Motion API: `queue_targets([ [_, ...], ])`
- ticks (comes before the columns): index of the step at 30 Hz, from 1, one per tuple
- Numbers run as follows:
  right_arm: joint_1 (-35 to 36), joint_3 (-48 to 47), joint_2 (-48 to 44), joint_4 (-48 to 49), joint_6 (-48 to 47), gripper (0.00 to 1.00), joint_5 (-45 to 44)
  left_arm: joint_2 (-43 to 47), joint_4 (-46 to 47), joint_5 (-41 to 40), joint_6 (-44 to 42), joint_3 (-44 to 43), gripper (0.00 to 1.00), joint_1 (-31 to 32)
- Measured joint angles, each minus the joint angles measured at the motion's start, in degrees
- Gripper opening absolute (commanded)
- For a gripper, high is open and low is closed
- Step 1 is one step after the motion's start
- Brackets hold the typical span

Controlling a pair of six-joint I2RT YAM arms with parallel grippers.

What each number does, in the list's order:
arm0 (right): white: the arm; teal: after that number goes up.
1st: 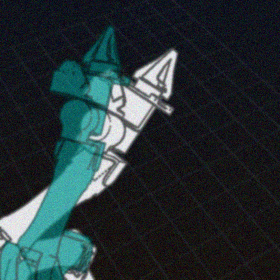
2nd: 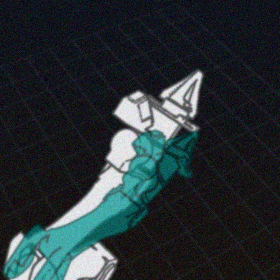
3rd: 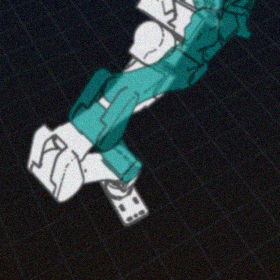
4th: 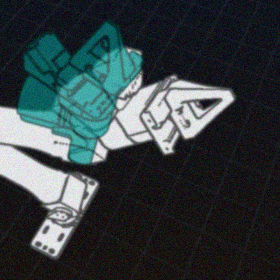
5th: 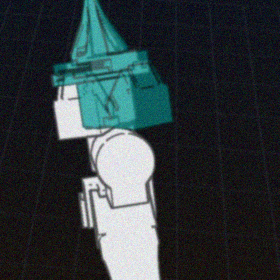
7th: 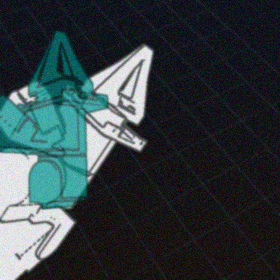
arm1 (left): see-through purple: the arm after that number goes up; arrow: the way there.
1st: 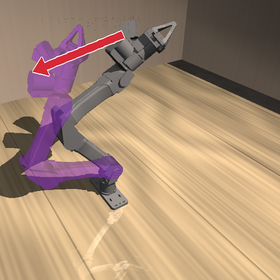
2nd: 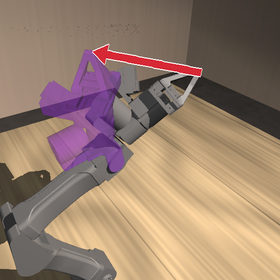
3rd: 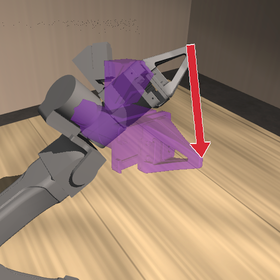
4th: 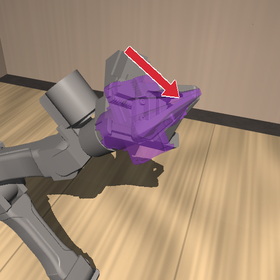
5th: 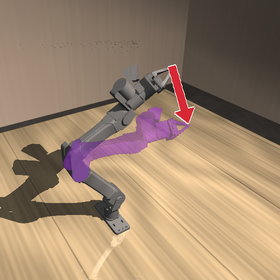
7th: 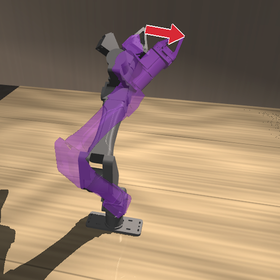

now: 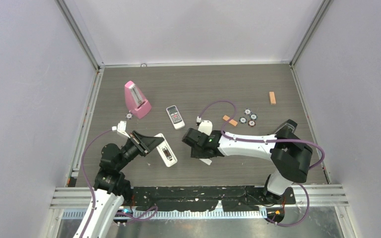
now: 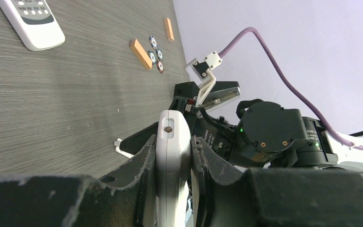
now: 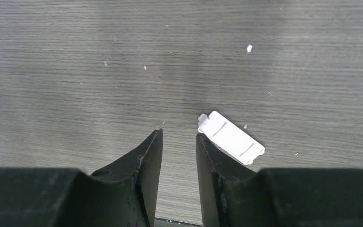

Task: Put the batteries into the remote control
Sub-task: Pick up the battery cover at the center of the board.

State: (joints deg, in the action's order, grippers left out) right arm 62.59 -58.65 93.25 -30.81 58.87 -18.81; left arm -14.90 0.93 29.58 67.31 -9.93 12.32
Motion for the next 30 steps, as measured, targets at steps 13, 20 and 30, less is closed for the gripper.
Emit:
queue_targets([
  [13,0.31,0.00,2.36,-2.64,7.41,0.47,-0.92,-0.37,0.13,-0.22,-0.02,0.00,0.00,0.00],
  [20,0.31,-0.07,4.42,-2.32,9.46,0.38,-1.31,-0.74,0.20,-0.17,-0.04,0.02,0.00,0.00],
  [30,-0.17,-0.04,4.94,-2.21,11.41,0.37,-1.70,-0.72,0.57,-0.17,-0.04,0.79,0.00,0.00],
])
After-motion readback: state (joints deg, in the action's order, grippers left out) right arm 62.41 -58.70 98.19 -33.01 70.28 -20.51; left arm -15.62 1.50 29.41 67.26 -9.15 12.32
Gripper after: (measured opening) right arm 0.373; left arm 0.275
